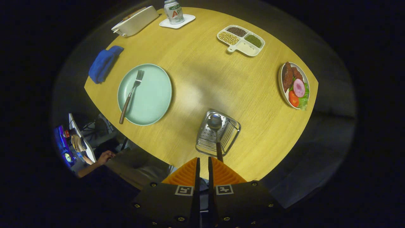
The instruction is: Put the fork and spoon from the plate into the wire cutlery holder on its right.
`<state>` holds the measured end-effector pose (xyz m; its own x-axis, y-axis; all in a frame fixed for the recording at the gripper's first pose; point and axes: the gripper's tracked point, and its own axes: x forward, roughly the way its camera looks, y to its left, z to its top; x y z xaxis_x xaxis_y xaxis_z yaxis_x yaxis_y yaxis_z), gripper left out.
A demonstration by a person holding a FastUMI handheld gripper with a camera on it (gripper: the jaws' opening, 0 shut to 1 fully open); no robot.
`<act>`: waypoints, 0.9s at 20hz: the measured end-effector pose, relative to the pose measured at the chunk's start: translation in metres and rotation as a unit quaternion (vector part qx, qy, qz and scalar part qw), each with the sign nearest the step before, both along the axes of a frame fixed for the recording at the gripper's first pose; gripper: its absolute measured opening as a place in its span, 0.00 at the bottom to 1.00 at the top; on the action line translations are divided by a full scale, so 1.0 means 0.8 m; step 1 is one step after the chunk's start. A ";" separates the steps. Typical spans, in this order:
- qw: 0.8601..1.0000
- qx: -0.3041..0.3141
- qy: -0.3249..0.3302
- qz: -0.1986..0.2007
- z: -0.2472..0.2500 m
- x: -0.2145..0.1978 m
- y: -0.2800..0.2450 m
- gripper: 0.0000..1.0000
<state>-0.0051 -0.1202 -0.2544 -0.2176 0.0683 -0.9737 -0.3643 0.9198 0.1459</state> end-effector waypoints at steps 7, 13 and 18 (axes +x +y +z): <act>0.998 0.065 -0.021 0.001 -0.007 -0.033 0.099 0.11; 0.994 0.109 -0.011 -0.001 -0.026 -0.049 0.175 0.11; 0.990 0.140 -0.004 -0.027 -0.045 -0.045 0.235 0.11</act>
<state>-0.0412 0.0678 -0.2905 -0.1983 0.3473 -0.9166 -0.3183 0.8616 0.3953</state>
